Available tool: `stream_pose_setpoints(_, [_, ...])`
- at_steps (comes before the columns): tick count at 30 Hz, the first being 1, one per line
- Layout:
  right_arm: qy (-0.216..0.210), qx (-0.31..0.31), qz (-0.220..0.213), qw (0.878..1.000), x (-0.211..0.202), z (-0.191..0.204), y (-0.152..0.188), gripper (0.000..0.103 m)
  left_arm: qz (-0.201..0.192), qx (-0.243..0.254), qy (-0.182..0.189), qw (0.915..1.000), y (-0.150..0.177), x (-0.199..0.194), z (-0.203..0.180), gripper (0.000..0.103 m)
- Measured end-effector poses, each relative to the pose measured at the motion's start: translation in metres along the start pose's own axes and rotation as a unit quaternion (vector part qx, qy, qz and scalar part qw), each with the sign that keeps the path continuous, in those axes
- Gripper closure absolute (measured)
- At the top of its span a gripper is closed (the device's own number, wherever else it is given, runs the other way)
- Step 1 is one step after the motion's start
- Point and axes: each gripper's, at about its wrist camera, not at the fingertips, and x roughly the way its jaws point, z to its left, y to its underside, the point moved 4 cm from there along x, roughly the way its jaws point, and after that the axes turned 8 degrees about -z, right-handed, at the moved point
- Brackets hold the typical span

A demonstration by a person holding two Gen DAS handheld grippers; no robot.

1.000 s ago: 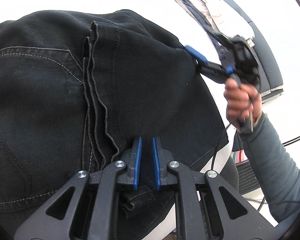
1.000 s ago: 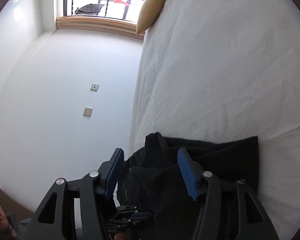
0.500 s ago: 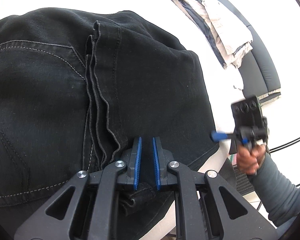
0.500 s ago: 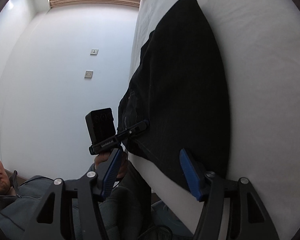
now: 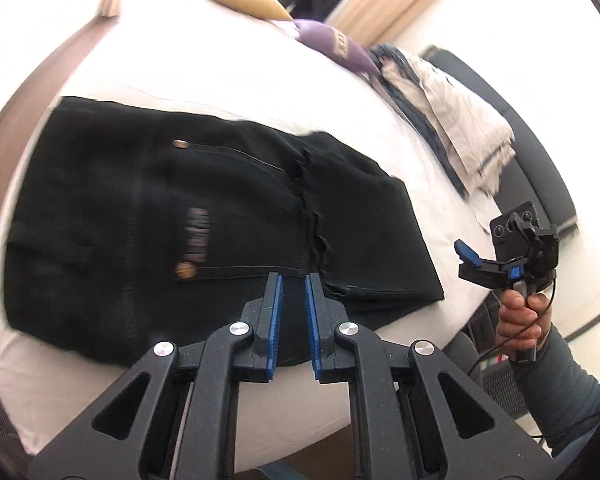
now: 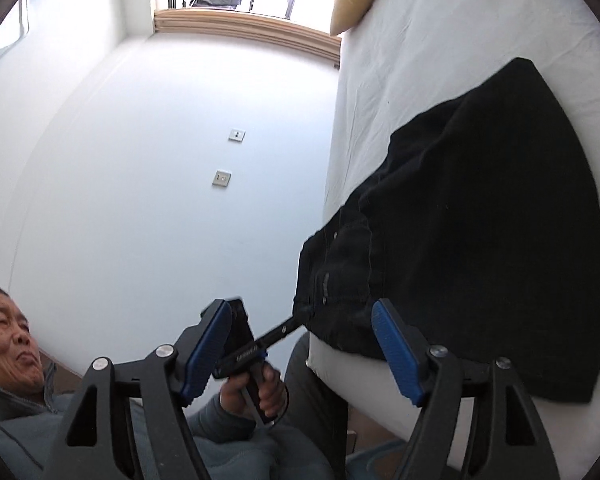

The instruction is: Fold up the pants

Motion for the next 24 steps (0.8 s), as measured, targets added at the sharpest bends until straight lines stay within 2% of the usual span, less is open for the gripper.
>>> stream_pose_setpoints(2, [-0.005, 0.015, -0.013, 1.0, 0.023, -0.005, -0.012, 0.027, -0.039, -0.041, -0.018, 0.9982, 0.001, -0.033, 0.028, 0.092])
stream_pose_setpoints(4, [-0.015, 0.035, -0.02, 0.999, 0.047, -0.008, -0.018, 0.026, -0.075, -0.084, -0.038, 0.993, 0.004, -0.06, 0.057, 0.092])
stream_pose_setpoints(7, [-0.033, 0.046, -0.012, 0.998, 0.084, -0.004, -0.017, 0.026, -0.09, -0.142, -0.064, 0.9837, 0.013, -0.079, 0.093, 0.087])
stream_pose_setpoints(8, [-0.035, 0.045, -0.003, 0.998, 0.098, -0.002, -0.013, 0.026, -0.09, -0.159, -0.067, 0.9808, 0.016, -0.081, 0.102, 0.08])
stream_pose_setpoints(10, [-0.035, 0.044, 0.023, 0.998, 0.113, -0.002, -0.006, 0.026, -0.101, -0.194, -0.069, 0.9734, 0.022, -0.086, 0.115, 0.059])
stream_pose_setpoints(11, [-0.033, 0.044, 0.034, 0.998, 0.121, -0.002, -0.003, 0.026, -0.112, -0.209, -0.066, 0.9692, 0.025, -0.089, 0.119, 0.036])
stream_pose_setpoints(12, [-0.032, 0.045, 0.042, 0.998, 0.127, -0.004, 0.0, 0.026, -0.124, -0.222, -0.063, 0.965, 0.027, -0.092, 0.122, 0.028])
stream_pose_setpoints(14, [-0.018, 0.052, 0.053, 0.997, 0.135, -0.015, 0.002, 0.025, -0.127, -0.234, -0.053, 0.9625, 0.027, -0.092, 0.125, 0.028])
stream_pose_setpoints(16, [0.039, 0.073, 0.071, 0.994, 0.141, -0.043, 0.007, 0.024, -0.119, -0.236, -0.046, 0.9634, 0.03, -0.085, 0.124, 0.028])
stream_pose_setpoints(17, [0.071, 0.091, 0.081, 0.99, 0.145, -0.059, 0.01, 0.033, -0.114, -0.243, -0.038, 0.9627, 0.028, -0.081, 0.126, 0.028])
stream_pose_setpoints(18, [0.085, 0.098, 0.083, 0.988, 0.147, -0.068, 0.012, 0.045, -0.108, -0.248, -0.03, 0.9622, 0.027, -0.075, 0.123, 0.028])
stream_pose_setpoints(20, [0.079, 0.106, 0.075, 0.988, 0.145, -0.073, 0.011, 0.046, -0.088, -0.252, -0.036, 0.963, 0.031, -0.063, 0.126, 0.028])
stream_pose_setpoints(24, [0.081, 0.101, 0.076, 0.989, 0.141, -0.072, 0.012, 0.045, -0.097, -0.285, -0.022, 0.9533, 0.029, -0.051, 0.132, 0.028])
